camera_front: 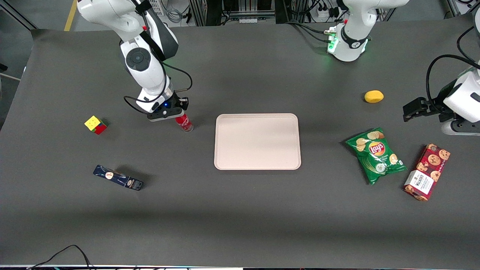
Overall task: Place coke bottle on tray
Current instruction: 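Close the right gripper on the bottle neck, then lift the bottle up off the table with the right gripper, then carry the bottle over the white tray with the right gripper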
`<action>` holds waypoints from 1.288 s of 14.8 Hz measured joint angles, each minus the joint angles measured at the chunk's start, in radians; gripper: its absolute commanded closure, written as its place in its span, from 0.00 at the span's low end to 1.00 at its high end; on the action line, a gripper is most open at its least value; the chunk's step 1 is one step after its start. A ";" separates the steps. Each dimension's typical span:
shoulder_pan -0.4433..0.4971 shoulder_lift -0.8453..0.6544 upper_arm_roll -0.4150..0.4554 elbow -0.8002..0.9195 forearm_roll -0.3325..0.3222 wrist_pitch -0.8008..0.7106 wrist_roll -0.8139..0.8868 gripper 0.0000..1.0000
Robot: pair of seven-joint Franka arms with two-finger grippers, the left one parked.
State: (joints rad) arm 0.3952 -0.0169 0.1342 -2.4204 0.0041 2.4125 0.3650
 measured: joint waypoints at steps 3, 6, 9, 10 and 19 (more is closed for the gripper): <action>0.000 0.000 0.000 0.003 0.000 0.000 0.000 1.00; 0.000 -0.001 0.000 0.053 -0.001 -0.060 -0.006 1.00; 0.000 -0.006 0.000 0.249 -0.002 -0.342 -0.007 1.00; -0.001 -0.010 0.000 0.325 -0.002 -0.421 -0.007 1.00; -0.007 0.000 0.007 0.684 0.013 -0.701 0.018 1.00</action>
State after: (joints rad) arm 0.3882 -0.0172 0.1410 -1.7367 0.0166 1.7117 0.3826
